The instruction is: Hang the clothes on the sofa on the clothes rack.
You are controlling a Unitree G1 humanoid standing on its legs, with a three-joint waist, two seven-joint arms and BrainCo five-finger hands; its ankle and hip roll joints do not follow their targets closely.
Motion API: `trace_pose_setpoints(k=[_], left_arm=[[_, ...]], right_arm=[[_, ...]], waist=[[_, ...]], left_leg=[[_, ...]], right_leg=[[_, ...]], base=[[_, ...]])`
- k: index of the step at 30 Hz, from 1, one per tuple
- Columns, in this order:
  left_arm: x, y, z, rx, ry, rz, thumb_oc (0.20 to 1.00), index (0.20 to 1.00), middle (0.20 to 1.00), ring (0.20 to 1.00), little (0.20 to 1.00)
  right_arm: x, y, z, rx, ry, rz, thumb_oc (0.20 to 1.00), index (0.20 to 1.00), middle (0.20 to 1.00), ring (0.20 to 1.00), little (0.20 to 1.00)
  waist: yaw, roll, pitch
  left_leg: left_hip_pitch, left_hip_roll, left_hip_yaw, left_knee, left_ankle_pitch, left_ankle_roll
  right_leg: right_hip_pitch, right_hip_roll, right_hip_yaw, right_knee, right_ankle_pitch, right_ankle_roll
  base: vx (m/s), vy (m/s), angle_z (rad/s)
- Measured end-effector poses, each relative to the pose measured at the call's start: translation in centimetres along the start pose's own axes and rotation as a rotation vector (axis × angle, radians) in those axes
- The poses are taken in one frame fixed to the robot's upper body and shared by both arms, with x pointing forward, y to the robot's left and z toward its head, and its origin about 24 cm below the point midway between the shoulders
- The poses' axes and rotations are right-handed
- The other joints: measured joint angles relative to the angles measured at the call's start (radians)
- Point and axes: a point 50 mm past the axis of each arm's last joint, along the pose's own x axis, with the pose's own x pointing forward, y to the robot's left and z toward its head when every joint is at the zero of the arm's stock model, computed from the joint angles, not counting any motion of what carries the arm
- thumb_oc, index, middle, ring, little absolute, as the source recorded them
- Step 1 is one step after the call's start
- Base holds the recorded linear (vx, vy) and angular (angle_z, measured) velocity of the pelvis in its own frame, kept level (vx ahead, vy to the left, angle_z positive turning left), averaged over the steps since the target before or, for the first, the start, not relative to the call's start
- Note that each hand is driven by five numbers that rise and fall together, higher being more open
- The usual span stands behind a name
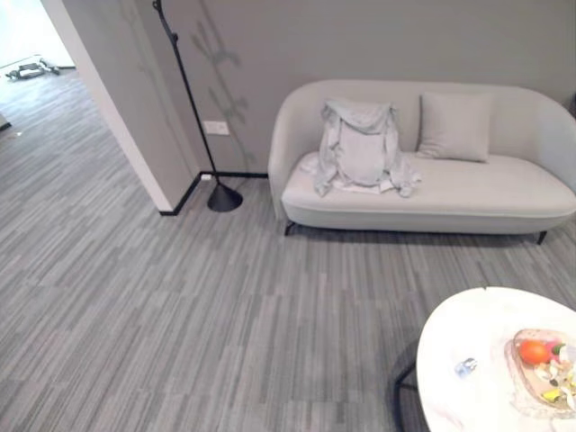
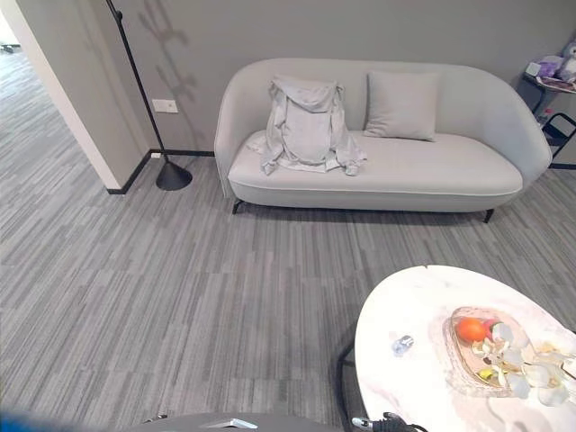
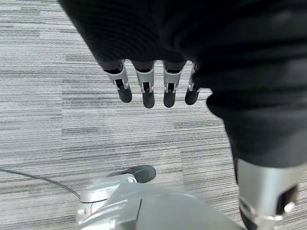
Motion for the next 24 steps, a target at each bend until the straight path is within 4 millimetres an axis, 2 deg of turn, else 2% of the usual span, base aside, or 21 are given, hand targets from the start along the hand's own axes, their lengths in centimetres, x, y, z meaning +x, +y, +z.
trace_pose_setpoints(k=[24], left_arm=[[-0.02,0.00,-0.12,-0.001,0.003,0.000,1.000,1.000,1.000,1.000,1.000]], right_arm=[[-0.04,0.04,-0.32,0.027,0.007,0.000,1.000,1.000,1.000,1.000,1.000]], waist=[[-0.002,-0.001,-0.010]], left_leg=[[0.013,0.000,0.004,0.000,0.000,0.000]], right_leg=[[0.011,0.000,0.004,0.000,0.001,-0.001]], base=[[0.00,0.000,0.00]])
